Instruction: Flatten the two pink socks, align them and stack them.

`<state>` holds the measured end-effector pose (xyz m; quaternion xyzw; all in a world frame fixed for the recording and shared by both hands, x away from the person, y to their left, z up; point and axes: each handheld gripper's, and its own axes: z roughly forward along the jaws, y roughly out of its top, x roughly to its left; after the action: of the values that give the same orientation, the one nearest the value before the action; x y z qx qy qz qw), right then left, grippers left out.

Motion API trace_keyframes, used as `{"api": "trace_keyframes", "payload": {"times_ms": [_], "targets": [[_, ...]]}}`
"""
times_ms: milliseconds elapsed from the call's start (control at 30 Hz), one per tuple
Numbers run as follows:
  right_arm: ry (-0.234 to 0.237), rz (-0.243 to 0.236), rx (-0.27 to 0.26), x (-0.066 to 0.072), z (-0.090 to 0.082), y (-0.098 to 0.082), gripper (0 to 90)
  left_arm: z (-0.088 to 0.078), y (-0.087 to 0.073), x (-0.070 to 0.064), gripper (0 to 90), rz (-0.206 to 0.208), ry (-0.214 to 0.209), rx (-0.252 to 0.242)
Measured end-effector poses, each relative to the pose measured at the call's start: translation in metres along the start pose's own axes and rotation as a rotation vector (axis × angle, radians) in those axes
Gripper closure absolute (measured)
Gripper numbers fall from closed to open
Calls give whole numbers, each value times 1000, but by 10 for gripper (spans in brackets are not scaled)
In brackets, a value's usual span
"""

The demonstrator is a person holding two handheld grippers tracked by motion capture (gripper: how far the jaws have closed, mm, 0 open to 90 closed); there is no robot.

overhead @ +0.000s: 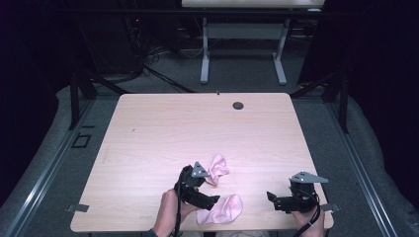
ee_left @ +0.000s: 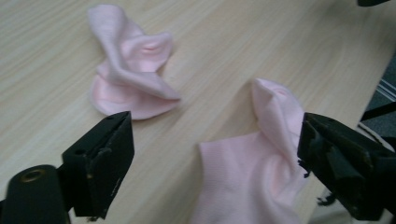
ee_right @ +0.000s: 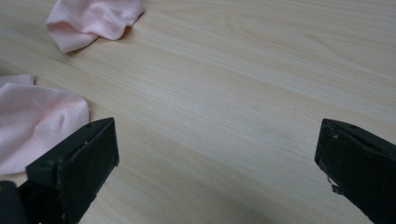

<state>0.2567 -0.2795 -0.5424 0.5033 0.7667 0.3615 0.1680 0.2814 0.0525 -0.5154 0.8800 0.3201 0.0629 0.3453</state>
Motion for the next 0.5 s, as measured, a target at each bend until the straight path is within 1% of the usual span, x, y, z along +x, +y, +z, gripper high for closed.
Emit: {"api": "trace_keyframes", "payload": {"times_ms": [100, 167, 200, 233, 267, 300, 333, 367, 500], "targets": [[2, 1, 11, 2, 1, 1, 0, 6, 0, -12, 210, 20, -22, 14], [1, 8, 8, 4, 3, 0, 0, 11, 1, -17, 281, 29, -40, 21], [-3, 4, 19, 5, 3, 0, 0, 13, 3, -20, 298, 41, -50, 31], [1, 8, 23, 5, 4, 0, 0, 15, 3, -22, 335, 47, -59, 34], [-3, 7, 23, 5, 5, -1, 0, 18, 4, -25, 352, 56, -66, 44], [-1, 8, 32, 6, 5, -1, 0, 21, 4, -28, 372, 61, -66, 56], [4, 12, 28, 5, 5, -2, 0, 25, 5, -30, 398, 66, -69, 66], [12, 21, 30, 6, 6, -2, 0, 28, 6, -31, 425, 68, -80, 77], [19, 25, 40, 7, 8, -4, 0, 42, 9, -34, 513, 86, -77, 113]]}}
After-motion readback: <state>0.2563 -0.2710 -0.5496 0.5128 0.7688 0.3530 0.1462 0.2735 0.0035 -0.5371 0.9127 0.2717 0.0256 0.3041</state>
